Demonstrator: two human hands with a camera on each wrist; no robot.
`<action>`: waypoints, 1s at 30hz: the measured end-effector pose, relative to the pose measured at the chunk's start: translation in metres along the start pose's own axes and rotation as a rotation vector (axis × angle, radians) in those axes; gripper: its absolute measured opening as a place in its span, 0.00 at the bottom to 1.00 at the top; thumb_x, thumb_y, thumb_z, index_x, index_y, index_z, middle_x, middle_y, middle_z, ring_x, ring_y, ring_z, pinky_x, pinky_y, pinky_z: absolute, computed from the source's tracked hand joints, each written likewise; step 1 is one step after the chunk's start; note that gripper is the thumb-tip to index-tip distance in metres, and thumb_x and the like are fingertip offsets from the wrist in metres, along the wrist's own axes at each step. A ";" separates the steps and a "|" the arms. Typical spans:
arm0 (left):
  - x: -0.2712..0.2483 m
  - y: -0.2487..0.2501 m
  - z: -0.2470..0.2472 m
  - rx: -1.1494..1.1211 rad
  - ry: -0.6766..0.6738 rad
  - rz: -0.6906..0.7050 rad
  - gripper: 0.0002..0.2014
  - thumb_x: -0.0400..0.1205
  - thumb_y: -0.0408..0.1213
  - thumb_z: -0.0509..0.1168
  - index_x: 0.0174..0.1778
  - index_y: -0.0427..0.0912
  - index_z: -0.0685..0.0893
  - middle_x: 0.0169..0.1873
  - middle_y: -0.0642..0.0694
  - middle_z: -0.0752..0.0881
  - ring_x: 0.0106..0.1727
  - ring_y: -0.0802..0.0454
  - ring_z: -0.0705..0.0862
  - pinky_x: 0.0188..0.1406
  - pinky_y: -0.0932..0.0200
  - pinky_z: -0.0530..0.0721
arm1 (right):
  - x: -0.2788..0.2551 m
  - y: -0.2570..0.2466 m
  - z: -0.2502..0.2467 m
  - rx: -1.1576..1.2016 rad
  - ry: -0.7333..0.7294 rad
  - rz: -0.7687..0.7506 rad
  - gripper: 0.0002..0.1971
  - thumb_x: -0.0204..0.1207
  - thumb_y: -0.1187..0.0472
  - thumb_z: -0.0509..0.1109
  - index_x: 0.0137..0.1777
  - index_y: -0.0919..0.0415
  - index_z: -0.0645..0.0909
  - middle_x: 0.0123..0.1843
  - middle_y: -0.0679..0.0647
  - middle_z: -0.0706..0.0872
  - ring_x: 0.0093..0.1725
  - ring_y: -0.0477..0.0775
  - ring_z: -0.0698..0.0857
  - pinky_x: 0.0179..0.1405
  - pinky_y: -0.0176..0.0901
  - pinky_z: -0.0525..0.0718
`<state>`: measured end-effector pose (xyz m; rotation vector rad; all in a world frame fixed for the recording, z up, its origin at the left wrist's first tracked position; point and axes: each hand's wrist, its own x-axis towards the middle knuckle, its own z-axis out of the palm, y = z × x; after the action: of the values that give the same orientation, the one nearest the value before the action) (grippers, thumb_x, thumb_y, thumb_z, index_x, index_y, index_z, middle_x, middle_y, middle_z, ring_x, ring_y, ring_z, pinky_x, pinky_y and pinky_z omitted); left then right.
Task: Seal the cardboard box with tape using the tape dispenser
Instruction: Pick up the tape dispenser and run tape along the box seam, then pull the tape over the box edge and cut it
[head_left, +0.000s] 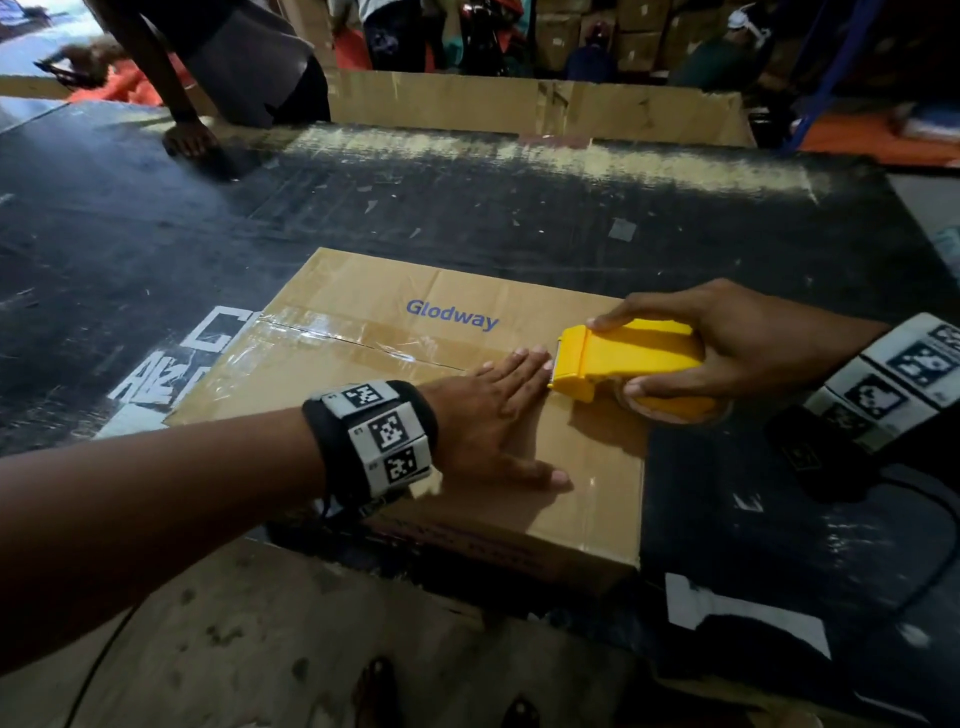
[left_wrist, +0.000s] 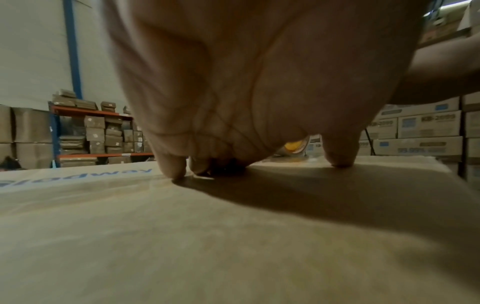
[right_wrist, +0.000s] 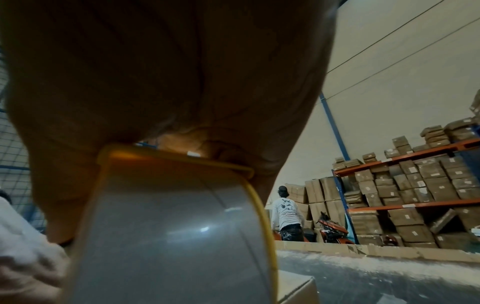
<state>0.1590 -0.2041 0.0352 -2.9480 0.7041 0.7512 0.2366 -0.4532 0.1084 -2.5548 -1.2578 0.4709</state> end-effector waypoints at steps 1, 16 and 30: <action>0.000 0.000 0.000 0.009 -0.004 -0.005 0.60 0.76 0.79 0.51 0.88 0.41 0.30 0.89 0.41 0.31 0.91 0.46 0.32 0.91 0.41 0.45 | -0.007 0.004 -0.002 -0.001 0.004 0.015 0.34 0.65 0.26 0.66 0.74 0.29 0.69 0.66 0.41 0.81 0.55 0.44 0.84 0.46 0.40 0.84; -0.002 0.006 -0.006 0.074 -0.039 -0.016 0.59 0.77 0.78 0.49 0.89 0.40 0.31 0.89 0.44 0.29 0.90 0.50 0.30 0.92 0.47 0.44 | -0.070 0.052 0.012 -0.070 -0.152 0.256 0.31 0.70 0.29 0.65 0.75 0.23 0.67 0.46 0.33 0.79 0.45 0.34 0.82 0.37 0.30 0.75; 0.029 0.040 -0.031 0.243 0.127 0.320 0.44 0.84 0.69 0.53 0.91 0.50 0.50 0.92 0.44 0.45 0.93 0.47 0.43 0.92 0.42 0.46 | -0.120 0.090 0.073 0.336 0.232 0.376 0.30 0.66 0.34 0.75 0.71 0.29 0.76 0.65 0.34 0.85 0.61 0.39 0.85 0.62 0.48 0.85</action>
<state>0.1786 -0.2565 0.0530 -2.7107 1.2035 0.4517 0.2036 -0.5965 0.0297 -2.4631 -0.5648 0.4018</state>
